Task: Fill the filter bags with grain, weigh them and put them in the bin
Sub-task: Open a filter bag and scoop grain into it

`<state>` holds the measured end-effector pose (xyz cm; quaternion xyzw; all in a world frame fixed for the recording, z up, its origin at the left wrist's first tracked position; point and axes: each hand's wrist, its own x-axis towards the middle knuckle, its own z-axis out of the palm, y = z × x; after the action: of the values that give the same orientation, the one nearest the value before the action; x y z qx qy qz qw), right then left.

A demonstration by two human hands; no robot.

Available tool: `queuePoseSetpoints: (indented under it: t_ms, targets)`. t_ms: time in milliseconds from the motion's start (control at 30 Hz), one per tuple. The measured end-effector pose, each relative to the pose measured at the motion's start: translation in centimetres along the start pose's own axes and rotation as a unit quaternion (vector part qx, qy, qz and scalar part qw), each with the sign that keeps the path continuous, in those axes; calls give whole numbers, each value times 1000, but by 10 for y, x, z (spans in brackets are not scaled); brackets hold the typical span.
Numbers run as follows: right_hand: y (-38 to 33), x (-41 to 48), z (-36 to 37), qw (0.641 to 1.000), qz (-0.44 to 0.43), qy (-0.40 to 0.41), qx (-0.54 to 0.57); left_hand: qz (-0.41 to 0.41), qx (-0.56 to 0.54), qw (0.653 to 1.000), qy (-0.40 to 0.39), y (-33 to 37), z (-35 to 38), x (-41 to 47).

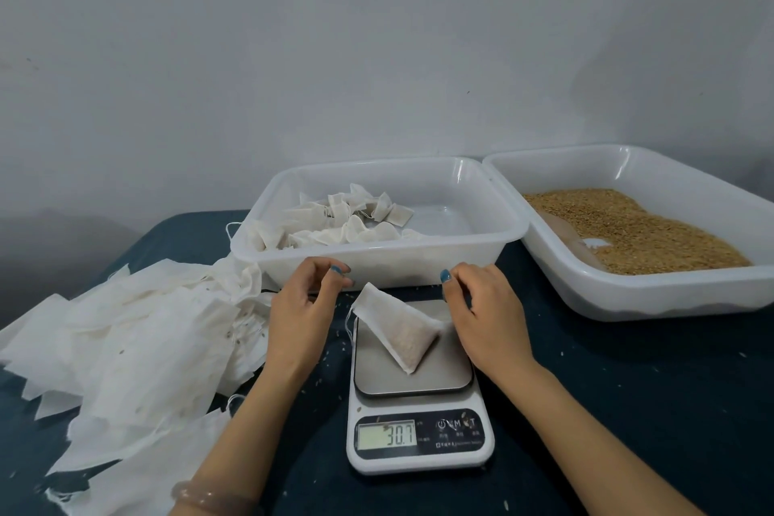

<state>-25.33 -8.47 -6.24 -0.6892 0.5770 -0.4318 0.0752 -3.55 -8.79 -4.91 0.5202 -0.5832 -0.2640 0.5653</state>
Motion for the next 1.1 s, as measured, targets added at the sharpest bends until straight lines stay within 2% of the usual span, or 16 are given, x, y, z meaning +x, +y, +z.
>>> queuePoseSetpoints:
  t_ms: [267, 400, 567, 733, 1000, 1100]
  targets:
    - [2, 0, 1, 1000, 2, 0, -8, 3, 21, 1000, -2, -4, -1, 1]
    - [3, 0, 1, 1000, 5, 2, -7, 1, 114, 993, -25, -9, -2, 1]
    - [3, 0, 1, 1000, 8, -4, -11, 54, 185, 979, -64, -8, -1, 1]
    - [2, 0, 1, 1000, 7, -4, -14, 53, 170, 970, -163, -7, 1, -4]
    - [3, 1, 1, 1000, -1, -13, -5, 70, 157, 969, -177, -5, 5, -9]
    - [1, 1, 1, 998, -39, -29, 33, 75, 98, 976, -178, 2, 8, -10]
